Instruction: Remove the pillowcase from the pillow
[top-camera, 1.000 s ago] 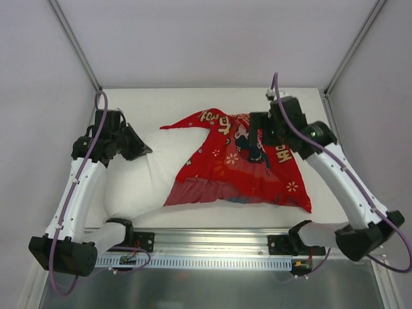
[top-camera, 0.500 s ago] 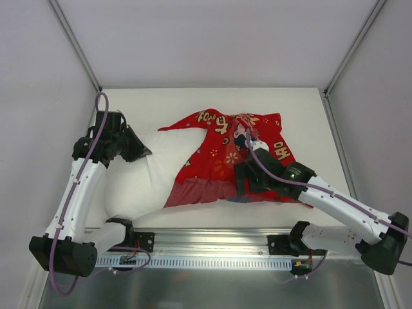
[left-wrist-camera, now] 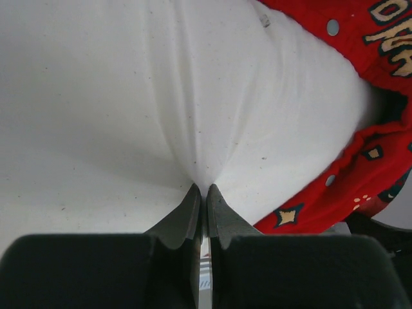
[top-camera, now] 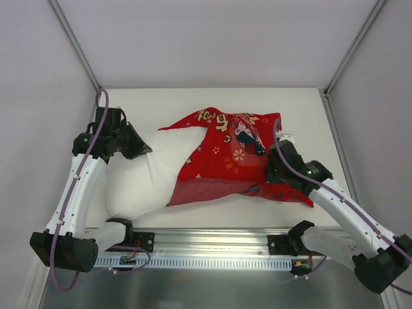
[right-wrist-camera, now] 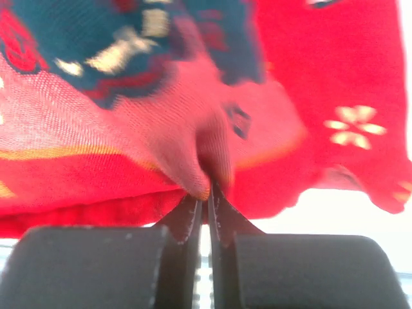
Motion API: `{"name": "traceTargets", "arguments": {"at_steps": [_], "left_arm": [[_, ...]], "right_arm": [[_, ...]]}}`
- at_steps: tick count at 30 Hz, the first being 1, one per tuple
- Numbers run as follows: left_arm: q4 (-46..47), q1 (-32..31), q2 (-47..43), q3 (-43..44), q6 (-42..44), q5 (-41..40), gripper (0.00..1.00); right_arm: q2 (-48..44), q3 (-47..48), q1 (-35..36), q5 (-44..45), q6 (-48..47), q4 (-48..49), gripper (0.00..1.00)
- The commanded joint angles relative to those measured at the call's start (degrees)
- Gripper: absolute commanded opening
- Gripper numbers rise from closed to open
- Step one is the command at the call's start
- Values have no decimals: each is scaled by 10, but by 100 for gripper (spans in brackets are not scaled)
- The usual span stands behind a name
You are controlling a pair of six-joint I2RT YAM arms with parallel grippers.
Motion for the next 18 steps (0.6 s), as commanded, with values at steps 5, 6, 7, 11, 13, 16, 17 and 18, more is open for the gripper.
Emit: {"name": "traceTargets", "arguments": {"at_steps": [5,6,7,11,13,16,17,18], "left_arm": [[19,102,33,163,24,75,0],[18,134,40,172,21,88,0],[18,147,43,180,15,103,0],[19,166,57,226,5,123,0],[18,166,64,228,5,122,0],[20,166,64,191,11,124,0],[21,166,58,178,15,119,0],[21,166,52,164,18,102,0]], "right_arm": [[-77,121,-250,33,-95,-69,1],[-83,129,-273,29,-100,-70,1],[-91,134,-309,26,-106,-70,1],[-118,128,-351,4,-105,-70,1],[-123,93,-350,1,-98,-68,1],[-128,26,-351,17,-78,-65,1],[-130,9,-350,20,-66,-64,1],[-137,-18,-353,19,-61,-59,1]]}}
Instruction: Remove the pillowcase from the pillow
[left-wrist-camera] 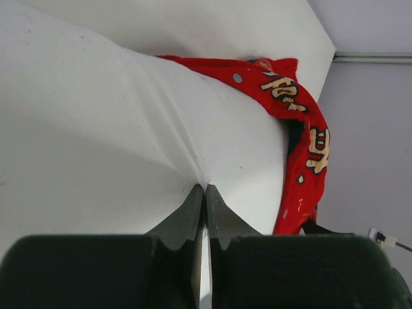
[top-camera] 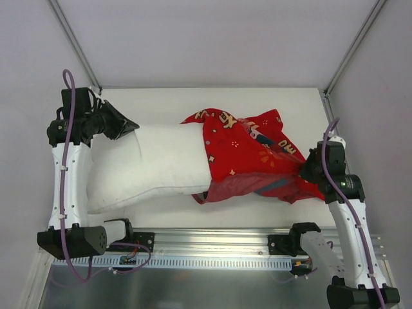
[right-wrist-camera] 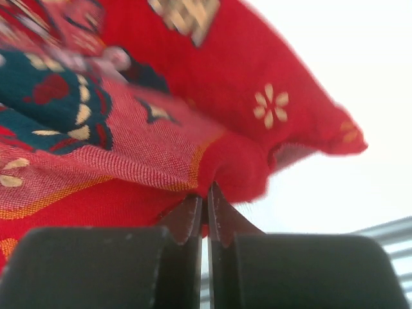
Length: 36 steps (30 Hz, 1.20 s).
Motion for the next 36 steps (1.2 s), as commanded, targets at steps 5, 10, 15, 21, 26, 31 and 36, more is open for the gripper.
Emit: {"name": "traceTargets", "arguments": {"at_steps": [5,10,15,21,26,31,36], "left_arm": [[53,19,-29,-92,39,-45,4],[53,13,-31,-75,65,-5,82],[48,-98,-13,-69,45,-86,93],[45,-229,75,-46,-14,-176,99],[44,-285,135,-32,-51,-209,99],[49,-302,178,-66,-65,-181,99],[79,-314,170,-122,-70,-164,63]], "right_arm": [[-39,-78,-19,23,9,11,1],[-20,-1,-5,-101,-21,19,40],[9,74,124,-33,-6,45,88],[187,227,273,38,-23,58,99],[353,366,314,28,-68,40,96],[531,529,331,-21,-81,10,96],[656,629,346,-30,-121,-47,96]]}}
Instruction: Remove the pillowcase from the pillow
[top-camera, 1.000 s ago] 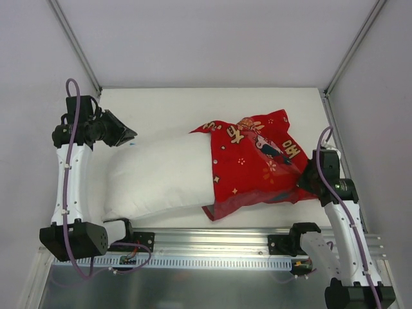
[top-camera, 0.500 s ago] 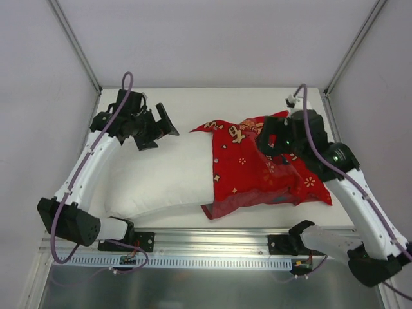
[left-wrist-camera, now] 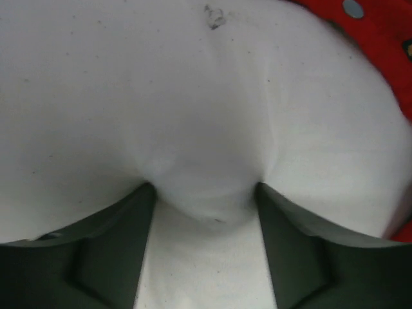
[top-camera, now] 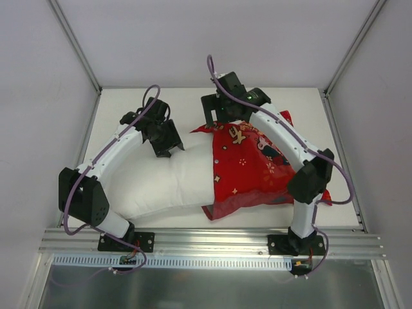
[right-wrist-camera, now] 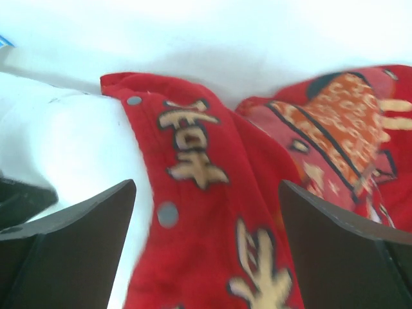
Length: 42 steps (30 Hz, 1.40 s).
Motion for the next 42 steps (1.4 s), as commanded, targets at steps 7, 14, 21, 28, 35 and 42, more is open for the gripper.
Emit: {"name": "traceTargets", "arguments": {"at_steps": [7,14,21,28,35,42], "left_arm": [[35,-11,-35,-69,-17,50,0],[40,-11,-131,-110,5,56,0],[37,-6,-293,-171,12,47,0],[2,9,-343,-155,12,34,0],[-35,127,-297,-9,70,68,0],[-38,157,-194,12,56,57,0]], "right_arm": [[84,13,2,-2,-26,-42,72],[11,-25,-59,19,-1,-15,1],[-118,-90,-189,-1,69,43,1],[-177,-97,-266,13,82,55,1],[-162,-95,-315,1,99,60,1],[-170,-138,-301,-85,85,79,81]]}}
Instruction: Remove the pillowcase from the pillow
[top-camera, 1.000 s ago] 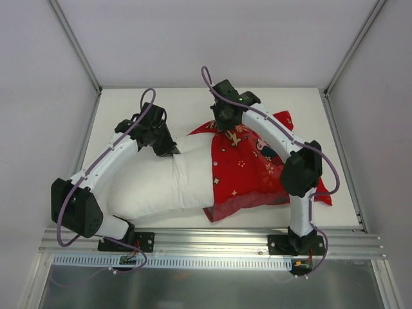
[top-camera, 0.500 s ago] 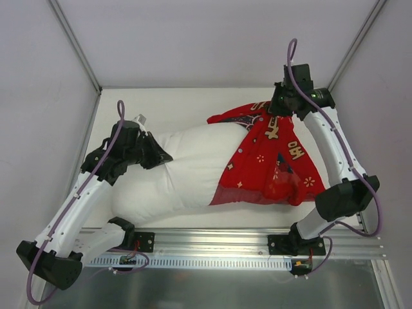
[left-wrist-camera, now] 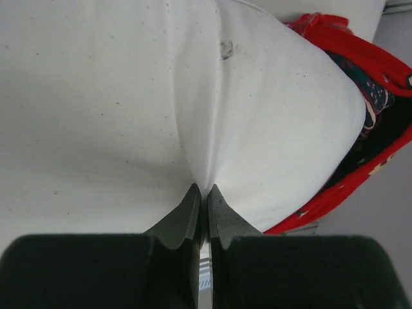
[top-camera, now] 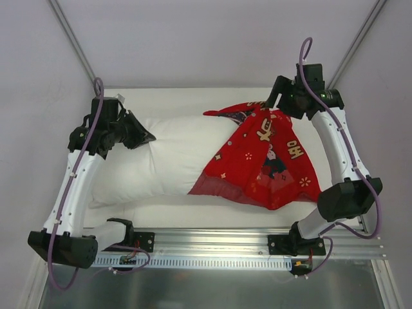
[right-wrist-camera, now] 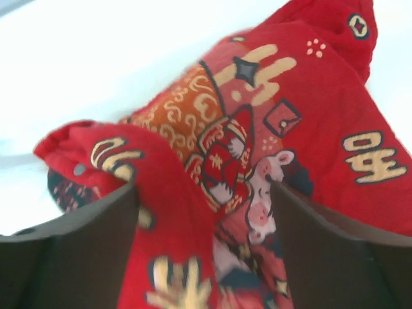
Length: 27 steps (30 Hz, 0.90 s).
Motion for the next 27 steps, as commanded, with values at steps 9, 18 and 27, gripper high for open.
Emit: {"name": "traceTargets", "arguments": {"at_steps": [9,18,27], "left_arm": [[-29,-43,34,7,73,-21,88],[-30,-174,16,-96,36,-116,99],[7,-212,88,-137,2,-148,99]], "right_arm": [[-184,-206,4,-28,-54,118,96],[-360,-392,165,-22,-60,84,96],[-363,-490,366,55,-11,113,96]]}}
